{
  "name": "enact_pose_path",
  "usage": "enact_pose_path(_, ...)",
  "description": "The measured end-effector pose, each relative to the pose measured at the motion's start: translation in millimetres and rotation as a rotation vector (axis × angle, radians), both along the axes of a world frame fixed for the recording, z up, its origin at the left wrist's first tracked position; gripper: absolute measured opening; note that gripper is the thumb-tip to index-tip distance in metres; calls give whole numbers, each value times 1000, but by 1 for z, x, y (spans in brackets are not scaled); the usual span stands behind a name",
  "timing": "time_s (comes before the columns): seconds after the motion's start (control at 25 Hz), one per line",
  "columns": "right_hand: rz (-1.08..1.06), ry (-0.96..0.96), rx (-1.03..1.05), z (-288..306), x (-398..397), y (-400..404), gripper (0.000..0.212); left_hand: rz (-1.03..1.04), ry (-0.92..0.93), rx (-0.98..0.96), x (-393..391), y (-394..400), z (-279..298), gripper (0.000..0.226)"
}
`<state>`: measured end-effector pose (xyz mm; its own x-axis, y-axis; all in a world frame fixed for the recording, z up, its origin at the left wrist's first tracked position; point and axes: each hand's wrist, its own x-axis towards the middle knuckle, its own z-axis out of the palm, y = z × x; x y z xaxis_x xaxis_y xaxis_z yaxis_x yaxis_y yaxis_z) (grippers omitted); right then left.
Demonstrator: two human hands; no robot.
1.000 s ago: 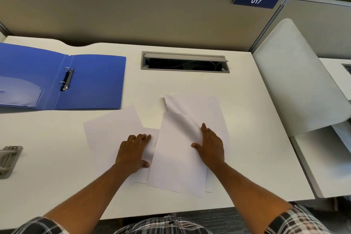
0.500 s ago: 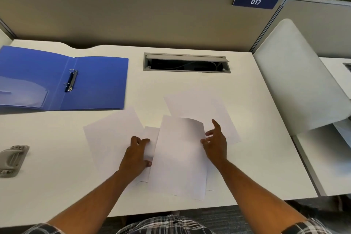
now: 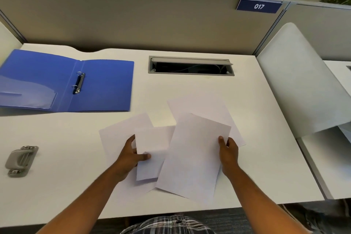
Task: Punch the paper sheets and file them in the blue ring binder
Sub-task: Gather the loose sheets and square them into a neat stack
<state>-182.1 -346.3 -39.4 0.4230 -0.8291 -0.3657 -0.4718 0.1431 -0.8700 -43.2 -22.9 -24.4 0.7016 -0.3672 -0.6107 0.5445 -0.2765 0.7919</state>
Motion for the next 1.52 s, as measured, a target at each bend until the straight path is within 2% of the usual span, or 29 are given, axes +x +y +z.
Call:
enact_pose_path(0.16, -114, 21, 113, -8, 3, 14, 19, 333, 159, -136, -14, 13, -6, 53)
enact_pose_path(0.24, -117, 46, 163, -18, 5, 27, 14, 422, 209, -156, -32, 16, -13, 48)
enact_pose_path(0.36, -82, 69, 212, -27, 12, 45, 22, 465, 239, -187, -50, 20, -17, 44)
enact_pose_path(0.48, -27, 6, 282, -22, 17, 60, 34, 543, 236, -121, -43, 29, -13, 31)
enact_pose_path(0.56, 69, -40, 331, -15, 17, 68, 47, 492, 203, -78, -36, 36, -9, 30)
enact_pose_path(0.64, 158, -14, 289, -16, 20, 73, 55, 409, 211, -49, -35, 44, -4, 31)
enact_pose_path(0.72, 148, 4, 244, -16, 27, 74, 51, 380, 250, -84, -36, 51, -3, 19)
enact_pose_path(0.8, 121, 12, 212, -14, 34, 75, 39, 442, 281, -187, -33, 55, -2, 6)
enact_pose_path(0.88, 145, 49, 146, -9, 39, 77, 23, 470, 250, -236, -26, 54, 2, 13)
enact_pose_path(0.96, 213, 99, 75, -3, 43, 81, 12, 399, 159, -160, -21, 48, 5, 21)
enact_pose_path(1.0, 266, 130, 55, 1, 45, 83, 13, 362, 109, -90, -21, 44, 5, 24)
enact_pose_path(1.08, 407, 207, 27, 5, 48, 89, 30, 296, 12, 60, -23, 38, 2, 40)
enact_pose_path(1.16, 511, 283, -38, 9, 49, 97, 49, 294, -4, 110, -28, 31, 1, 48)
enact_pose_path(1.28, 409, 302, -93, 6, 38, 106, 60, 410, 120, -79, -40, 22, 2, 38)
enact_pose_path(1.36, 279, 308, 53, 11, 30, 106, 56, 465, 212, -196, -45, 22, 4, 34)
enact_pose_path(1.52, 133, 164, 544, 24, 22, 100, 37, 491, 337, -311, -50, 25, 6, 29)
